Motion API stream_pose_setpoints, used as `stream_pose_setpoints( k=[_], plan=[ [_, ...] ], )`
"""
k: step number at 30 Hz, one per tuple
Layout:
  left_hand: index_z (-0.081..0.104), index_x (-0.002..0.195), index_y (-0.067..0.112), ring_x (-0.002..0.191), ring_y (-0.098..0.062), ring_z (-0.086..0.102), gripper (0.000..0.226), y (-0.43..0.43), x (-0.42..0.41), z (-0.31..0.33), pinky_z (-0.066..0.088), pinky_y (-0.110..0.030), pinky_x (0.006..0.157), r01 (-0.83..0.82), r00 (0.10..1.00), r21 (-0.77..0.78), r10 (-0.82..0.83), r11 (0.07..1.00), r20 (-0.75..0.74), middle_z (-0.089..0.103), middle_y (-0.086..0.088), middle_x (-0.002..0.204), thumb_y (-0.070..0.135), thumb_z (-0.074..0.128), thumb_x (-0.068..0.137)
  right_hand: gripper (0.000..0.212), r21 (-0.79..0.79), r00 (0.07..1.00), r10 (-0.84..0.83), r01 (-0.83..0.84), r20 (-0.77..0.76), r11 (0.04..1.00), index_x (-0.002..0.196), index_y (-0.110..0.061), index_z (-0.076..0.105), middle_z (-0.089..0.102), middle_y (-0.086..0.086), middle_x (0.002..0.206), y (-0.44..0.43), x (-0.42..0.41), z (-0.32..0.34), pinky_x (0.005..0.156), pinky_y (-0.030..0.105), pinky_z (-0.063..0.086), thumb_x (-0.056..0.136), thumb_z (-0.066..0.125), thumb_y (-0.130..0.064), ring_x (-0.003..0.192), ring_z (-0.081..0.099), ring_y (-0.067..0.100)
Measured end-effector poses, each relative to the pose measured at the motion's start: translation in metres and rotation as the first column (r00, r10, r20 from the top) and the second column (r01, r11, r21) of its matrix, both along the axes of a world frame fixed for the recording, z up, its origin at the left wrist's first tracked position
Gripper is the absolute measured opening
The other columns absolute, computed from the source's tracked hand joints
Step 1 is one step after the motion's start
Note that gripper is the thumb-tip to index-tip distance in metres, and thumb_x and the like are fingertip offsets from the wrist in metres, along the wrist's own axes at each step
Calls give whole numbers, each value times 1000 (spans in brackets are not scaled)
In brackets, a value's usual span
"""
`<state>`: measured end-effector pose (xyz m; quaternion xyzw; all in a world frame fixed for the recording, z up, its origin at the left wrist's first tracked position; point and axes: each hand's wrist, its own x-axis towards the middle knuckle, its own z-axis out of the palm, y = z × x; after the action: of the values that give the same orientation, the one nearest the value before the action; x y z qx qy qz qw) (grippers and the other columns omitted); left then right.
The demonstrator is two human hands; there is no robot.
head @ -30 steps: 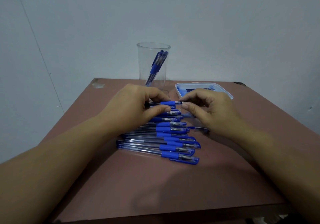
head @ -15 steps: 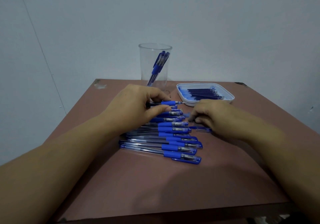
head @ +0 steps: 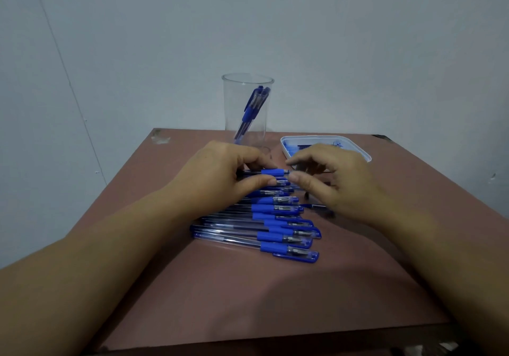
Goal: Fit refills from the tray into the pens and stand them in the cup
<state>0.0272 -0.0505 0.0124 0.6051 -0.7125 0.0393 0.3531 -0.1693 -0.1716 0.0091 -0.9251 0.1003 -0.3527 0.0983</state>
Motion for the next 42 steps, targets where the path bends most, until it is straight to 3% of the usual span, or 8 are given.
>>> stream_pose_setpoints(
  k=[5,9,13,17,23,28,37,42],
  plan=[
    [73,104,39,73,4,60,35,-1,3,-1,48,-15,62,-14,1000,17,14,1000,-8,66,24,78,58,61,78,4,36,1000,-10,10,6,999,89,-26,68,64,-17,82,-7,-4,0,67,27,53,88,65,-29,79,62,3],
    [74,106,36,72,9,58,36,-2,6,-1,41,-7,61,-30,999,14,30,999,-13,60,30,75,56,63,77,4,36,999,-19,17,35,999,89,-23,67,63,-18,82,-11,-11,2,69,23,52,85,65,-25,79,62,3],
    [74,104,37,72,6,60,27,-3,5,-2,43,-8,60,-18,1000,18,18,1000,-5,64,25,77,48,68,80,24,-2,999,2,-2,32,1000,105,-19,71,65,-18,92,-6,-4,1,77,13,48,83,71,-28,87,61,-3],
    [74,104,37,69,6,59,27,-2,6,-2,41,-7,58,-29,1000,23,29,999,-5,65,23,76,47,69,80,17,-6,1000,8,-8,-15,1000,101,-20,72,62,-25,89,-9,-3,-2,76,9,47,85,73,-13,85,62,-5],
    [73,106,37,73,3,60,29,-4,8,-3,42,-9,60,-32,999,31,32,999,-10,69,20,83,49,68,80,16,-13,999,-15,16,36,1000,97,-18,71,62,-24,88,-10,-9,2,75,11,48,82,69,-23,85,61,-3],
    [74,103,38,70,2,61,25,-3,6,-4,43,-9,60,-20,1000,21,20,1000,-6,68,22,79,47,69,80,17,-45,1000,27,-27,9,999,103,-21,73,69,-12,92,-10,-2,-1,76,22,52,86,74,-21,87,64,4],
    [74,101,38,70,6,59,25,-4,5,-5,41,-7,58,-16,1000,19,16,1000,-8,67,22,78,48,69,79,17,-60,999,18,-16,27,998,100,-20,74,69,-9,90,-9,-1,-1,74,19,51,83,76,-21,84,64,3],
    [74,103,37,71,6,59,24,-4,6,-5,42,-8,58,-27,1000,37,27,999,-3,66,21,76,45,70,80,10,-5,1000,-27,27,-11,1000,94,-22,74,67,-13,85,-12,-4,-1,71,9,46,85,74,-18,81,62,1]
  ],
)
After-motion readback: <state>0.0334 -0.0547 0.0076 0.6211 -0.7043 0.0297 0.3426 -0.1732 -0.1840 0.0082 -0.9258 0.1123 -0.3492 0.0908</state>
